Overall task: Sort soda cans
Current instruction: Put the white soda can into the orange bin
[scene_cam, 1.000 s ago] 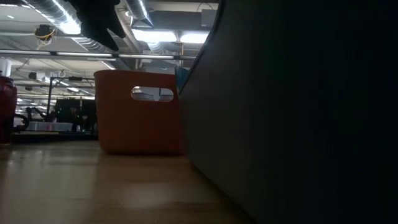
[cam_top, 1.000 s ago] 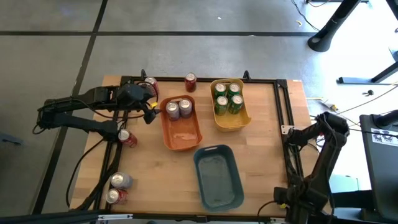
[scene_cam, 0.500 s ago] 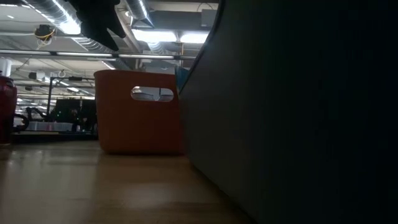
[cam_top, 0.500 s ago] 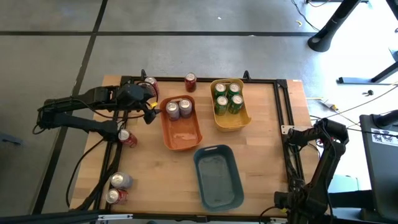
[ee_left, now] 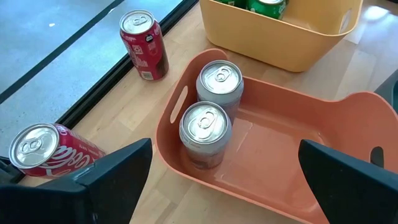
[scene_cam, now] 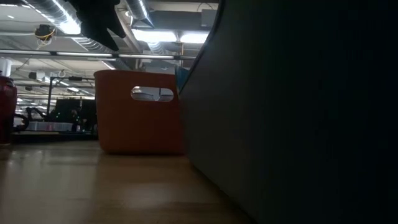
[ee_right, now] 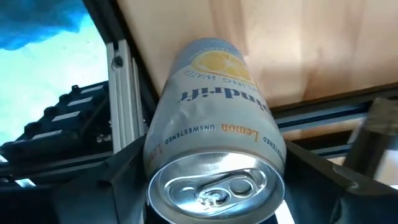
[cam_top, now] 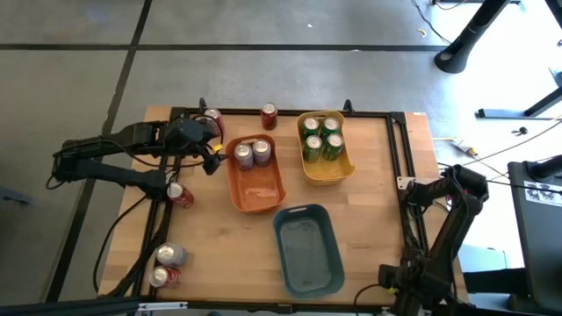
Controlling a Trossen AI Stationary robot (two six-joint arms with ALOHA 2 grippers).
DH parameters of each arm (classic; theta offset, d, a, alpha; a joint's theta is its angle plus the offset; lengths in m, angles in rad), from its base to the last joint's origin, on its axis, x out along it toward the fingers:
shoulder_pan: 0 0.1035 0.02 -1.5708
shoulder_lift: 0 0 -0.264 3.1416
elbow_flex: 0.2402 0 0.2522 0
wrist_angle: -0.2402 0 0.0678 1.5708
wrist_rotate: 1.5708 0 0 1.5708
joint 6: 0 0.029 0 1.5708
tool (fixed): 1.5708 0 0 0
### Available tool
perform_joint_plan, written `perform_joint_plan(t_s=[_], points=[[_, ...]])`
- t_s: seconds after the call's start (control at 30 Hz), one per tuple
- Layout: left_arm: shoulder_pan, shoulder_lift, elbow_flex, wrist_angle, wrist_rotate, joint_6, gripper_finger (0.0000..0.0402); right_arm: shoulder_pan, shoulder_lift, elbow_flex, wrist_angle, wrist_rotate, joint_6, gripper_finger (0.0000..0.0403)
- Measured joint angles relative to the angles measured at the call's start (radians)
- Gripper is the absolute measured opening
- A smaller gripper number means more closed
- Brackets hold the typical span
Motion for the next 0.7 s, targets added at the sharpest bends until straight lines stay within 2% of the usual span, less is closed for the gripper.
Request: perform_joint_plan(t_s=[0.17, 0.47, 0.7], points=[[0.0, 0.0, 0.0, 0.0, 0.0, 0.0, 0.039, -0.066, -0.001, 0.077, -0.13, 0.007, -0.063, 0.0283], [0.0, 0.0, 0.0, 0.0, 0.0, -0.001, 0.039, -0.191, -0.002, 0.271, -0.367, 0.087, -0.197, 0.0285], [0.0, 0.0, 0.0, 0.0, 0.0, -0.001, 0.039, -0.333, -0.002, 0.4, -0.367, 0.168, -0.3, 0.0285]])
